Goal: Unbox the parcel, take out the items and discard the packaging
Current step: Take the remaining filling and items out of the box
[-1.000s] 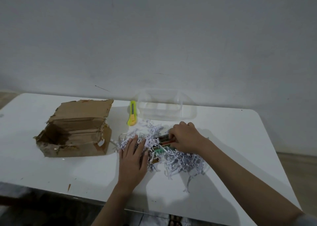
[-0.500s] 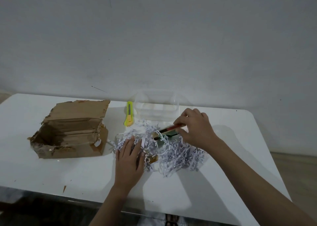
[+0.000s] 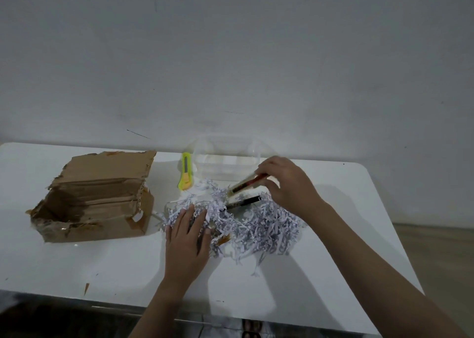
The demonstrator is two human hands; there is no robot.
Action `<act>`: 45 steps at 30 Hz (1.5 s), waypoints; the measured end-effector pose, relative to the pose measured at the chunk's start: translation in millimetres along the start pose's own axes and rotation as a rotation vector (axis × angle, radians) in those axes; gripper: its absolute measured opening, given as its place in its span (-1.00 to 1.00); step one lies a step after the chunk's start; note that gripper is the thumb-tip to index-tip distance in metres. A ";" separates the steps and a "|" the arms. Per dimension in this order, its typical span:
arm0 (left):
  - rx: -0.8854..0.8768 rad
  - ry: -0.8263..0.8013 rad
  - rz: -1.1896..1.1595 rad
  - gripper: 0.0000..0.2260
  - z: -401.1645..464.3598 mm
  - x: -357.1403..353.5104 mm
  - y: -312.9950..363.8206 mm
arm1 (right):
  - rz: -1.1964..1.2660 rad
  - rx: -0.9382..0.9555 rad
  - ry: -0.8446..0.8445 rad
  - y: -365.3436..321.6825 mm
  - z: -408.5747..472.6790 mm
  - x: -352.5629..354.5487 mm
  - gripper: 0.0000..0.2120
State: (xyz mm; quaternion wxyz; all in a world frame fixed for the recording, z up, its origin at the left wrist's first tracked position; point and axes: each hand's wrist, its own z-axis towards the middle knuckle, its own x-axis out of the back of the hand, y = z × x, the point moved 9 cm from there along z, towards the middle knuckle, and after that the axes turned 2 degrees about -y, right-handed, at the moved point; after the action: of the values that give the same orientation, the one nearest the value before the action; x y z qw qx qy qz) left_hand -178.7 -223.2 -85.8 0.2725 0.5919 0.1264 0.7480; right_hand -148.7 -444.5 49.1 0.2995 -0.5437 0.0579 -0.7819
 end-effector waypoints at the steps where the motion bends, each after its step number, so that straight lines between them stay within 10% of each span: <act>1: -0.002 0.000 -0.002 -0.55 -0.2 -0.2 -0.2 | 0.076 -0.091 0.045 13.9 -1.0 6.2 -0.84; 8: -0.010 0.009 -0.005 -0.56 0.4 -0.1 -1.8 | 0.389 -0.980 0.333 146.7 -79.5 10.2 -0.81; 13: -0.015 -0.002 -0.005 -0.55 2.4 -0.6 -1.0 | 0.135 -1.118 0.265 177.0 -123.8 11.6 -0.78; 21: -0.015 0.009 -0.024 -0.54 1.9 0.3 -0.7 | -0.016 -1.049 0.159 159.3 -103.5 3.7 -0.67; 28: 0.004 0.014 -0.037 -0.55 -0.5 2.2 -3.1 | 0.023 -0.495 0.140 68.2 -22.3 -14.9 -0.81; 36: 0.012 -0.031 -0.016 -0.57 2.6 -3.6 -8.5 | -0.134 -0.209 -0.631 17.8 13.8 -113.3 -0.74; 45: 0.034 -0.025 -0.013 -0.56 4.0 -7.0 -10.5 | -0.206 -0.111 -0.505 9.6 22.9 -95.6 -0.72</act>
State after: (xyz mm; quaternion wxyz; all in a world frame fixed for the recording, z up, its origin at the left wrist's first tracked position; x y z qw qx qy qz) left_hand -171.2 -219.1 -95.8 0.2687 0.6049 0.1395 0.7365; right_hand -102.6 -396.1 -23.6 0.1933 -0.7398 -0.0315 -0.6437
